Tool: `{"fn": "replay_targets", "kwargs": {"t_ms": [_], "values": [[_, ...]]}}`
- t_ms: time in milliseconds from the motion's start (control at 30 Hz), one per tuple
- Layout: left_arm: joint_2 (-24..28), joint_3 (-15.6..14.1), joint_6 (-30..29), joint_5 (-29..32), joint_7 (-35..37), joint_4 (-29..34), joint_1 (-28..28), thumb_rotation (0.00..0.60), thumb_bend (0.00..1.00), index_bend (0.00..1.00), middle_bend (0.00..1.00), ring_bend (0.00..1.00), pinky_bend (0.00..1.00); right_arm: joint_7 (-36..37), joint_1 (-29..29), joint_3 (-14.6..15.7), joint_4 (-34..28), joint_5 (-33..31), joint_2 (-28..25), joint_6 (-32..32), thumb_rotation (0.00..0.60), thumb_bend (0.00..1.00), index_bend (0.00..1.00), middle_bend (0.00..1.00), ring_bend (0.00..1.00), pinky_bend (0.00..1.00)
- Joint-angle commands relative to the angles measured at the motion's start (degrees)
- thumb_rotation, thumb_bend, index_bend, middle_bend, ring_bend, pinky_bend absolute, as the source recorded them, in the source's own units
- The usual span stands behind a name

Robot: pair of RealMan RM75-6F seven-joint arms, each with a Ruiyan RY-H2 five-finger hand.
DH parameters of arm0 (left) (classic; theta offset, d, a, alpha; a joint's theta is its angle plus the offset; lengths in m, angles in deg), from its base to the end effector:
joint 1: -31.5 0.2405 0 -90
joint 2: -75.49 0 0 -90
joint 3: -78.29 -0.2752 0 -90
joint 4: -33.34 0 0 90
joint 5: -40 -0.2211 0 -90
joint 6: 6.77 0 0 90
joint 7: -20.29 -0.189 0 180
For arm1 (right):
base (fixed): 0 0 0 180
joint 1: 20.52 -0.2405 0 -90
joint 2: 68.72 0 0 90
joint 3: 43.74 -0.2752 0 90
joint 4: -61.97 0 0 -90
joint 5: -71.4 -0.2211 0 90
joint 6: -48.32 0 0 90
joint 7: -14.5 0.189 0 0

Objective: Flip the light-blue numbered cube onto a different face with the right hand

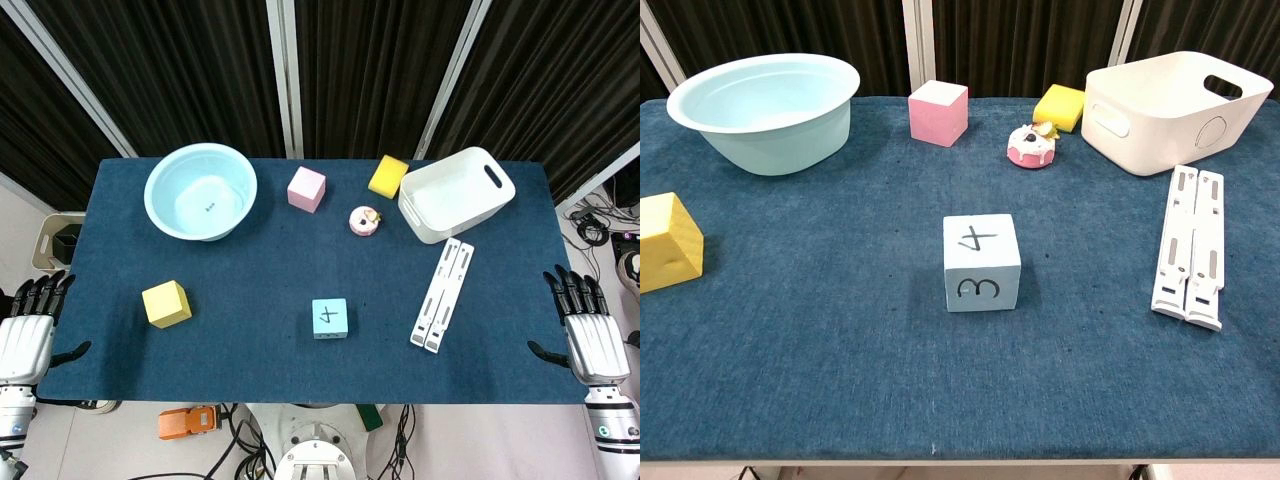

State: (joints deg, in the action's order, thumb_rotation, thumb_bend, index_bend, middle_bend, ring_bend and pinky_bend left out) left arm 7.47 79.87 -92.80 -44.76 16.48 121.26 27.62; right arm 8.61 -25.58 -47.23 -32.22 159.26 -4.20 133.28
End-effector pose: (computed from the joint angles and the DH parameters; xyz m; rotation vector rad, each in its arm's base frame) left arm -0.3505 0.2183 0.1416 -1.3822 -0.8689 -0.8214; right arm -0.3170 -0.2311 0.1507 1.4335 -0.8311 0.8868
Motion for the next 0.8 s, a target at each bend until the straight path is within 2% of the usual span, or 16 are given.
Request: {"fn": "replay_targets", "kwargs": {"t_ms": [33,200,300,500,633,800], "values": [[-0.37,0.02,0.23,-0.12,0.05,-0.26,-0.18,0.600,0.00,0.07,0.01,0.00,0.00,-0.29,-0.25,0.17,0.02,0.10,0.21,-0.49,0.600,0.13,0.00,0.00,0.00,0.08],[-0.31,0.15,0.11,-0.37,0.11,-0.43,-0.24,0.600,0.00,0.07,0.01,0.00,0.00,-0.89,-1.20,0.64,-1.24,1.37,0.16,-1.72,0.600,0.13,0.00,0.00,0.00,0.08],[-0.15,0.31,0.04,-0.43,0.24,-0.33,-0.31,0.600,0.00,0.07,0.01,0.00,0.00,-2.40,-3.04,0.66,-4.08,2.94,0.32,-3.72,0.600,0.13,0.00,0.00,0.00,0.09],[-0.24,0.35,-0.09,-1.08,0.08,-0.29,-0.53,0.600,0.00,0.07,0.01,0.00,0.00,-12.64,-9.93,-1.41,-15.56,2.39,2.30,-12.84,0.600,0.13,0.00,0.00,0.00,0.12],[-0.23,0.07,-0.24,-1.52,-0.28,-0.15,-0.43,0.600,0.00,0.07,0.01,0.00,0.00,-22.49,-16.17,-4.15,-20.99,-4.33,7.63,-21.14,0.600,0.13,0.00,0.00,0.00,0.12],[-0.18,-0.22,-0.73,-1.65,-0.06,-0.48,0.07,0.600,0.00,0.07,0.01,0.00,0.00,-34.41,-23.15,-7.30,-20.43,-15.96,18.32,-25.88,0.600,0.13,0.00,0.02,0.00,0.13]]}}
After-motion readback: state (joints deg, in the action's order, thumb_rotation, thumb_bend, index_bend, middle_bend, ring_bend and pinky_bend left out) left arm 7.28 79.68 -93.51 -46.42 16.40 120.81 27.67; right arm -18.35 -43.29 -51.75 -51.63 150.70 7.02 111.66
